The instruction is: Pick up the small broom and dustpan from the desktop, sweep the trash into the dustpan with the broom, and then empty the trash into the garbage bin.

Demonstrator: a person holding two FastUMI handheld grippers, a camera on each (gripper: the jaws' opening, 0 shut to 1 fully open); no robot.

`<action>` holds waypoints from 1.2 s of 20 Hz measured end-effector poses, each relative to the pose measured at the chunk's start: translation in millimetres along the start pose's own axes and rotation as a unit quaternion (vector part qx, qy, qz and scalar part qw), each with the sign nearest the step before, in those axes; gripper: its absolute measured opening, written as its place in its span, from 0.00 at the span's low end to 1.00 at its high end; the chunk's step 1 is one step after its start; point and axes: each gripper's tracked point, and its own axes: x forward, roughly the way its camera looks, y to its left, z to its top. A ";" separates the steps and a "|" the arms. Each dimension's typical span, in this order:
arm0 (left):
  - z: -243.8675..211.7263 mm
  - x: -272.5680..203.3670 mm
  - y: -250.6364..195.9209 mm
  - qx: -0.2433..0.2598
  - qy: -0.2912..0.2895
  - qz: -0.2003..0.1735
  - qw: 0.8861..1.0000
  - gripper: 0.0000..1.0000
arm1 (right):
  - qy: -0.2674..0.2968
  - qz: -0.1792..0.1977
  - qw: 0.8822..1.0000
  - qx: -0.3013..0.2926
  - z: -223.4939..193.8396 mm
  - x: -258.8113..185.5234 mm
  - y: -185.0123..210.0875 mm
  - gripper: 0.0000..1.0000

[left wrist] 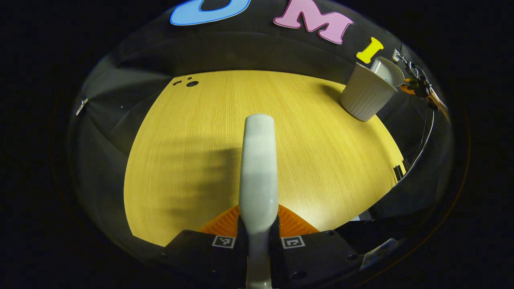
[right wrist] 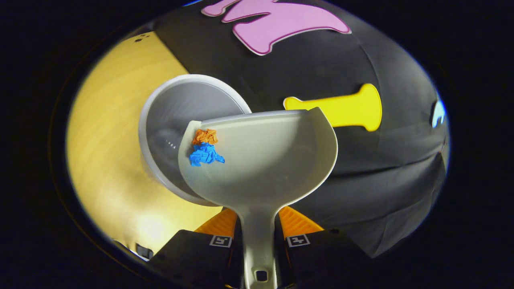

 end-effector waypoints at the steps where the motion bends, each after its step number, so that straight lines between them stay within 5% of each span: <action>1: -1.1 -0.8 -0.7 0.001 0.000 -0.001 1.000 0.29 | -0.003 -0.016 0.999 -0.034 2.7 -0.2 -4.3 0.35; 5: -4.2 -2.0 -2.1 0.001 -0.001 -0.002 1.000 0.28 | -0.014 -0.048 0.991 -0.126 9.9 -9.8 -12.7 0.34; 10: -4.9 -4.7 -1.9 0.000 -0.005 0.006 1.000 0.29 | -0.009 -0.043 0.988 -0.147 10.2 -9.1 -13.1 0.34; 17: 9.2 -13.4 -7.6 0.015 -0.023 0.014 1.000 0.29 | -0.018 0.000 1.000 0.009 12.3 -14.5 -9.3 0.34; 24: 31.7 -29.6 -24.7 0.024 -0.064 0.026 0.997 0.29 | -0.066 0.006 0.982 0.178 23.2 -52.8 -34.9 0.34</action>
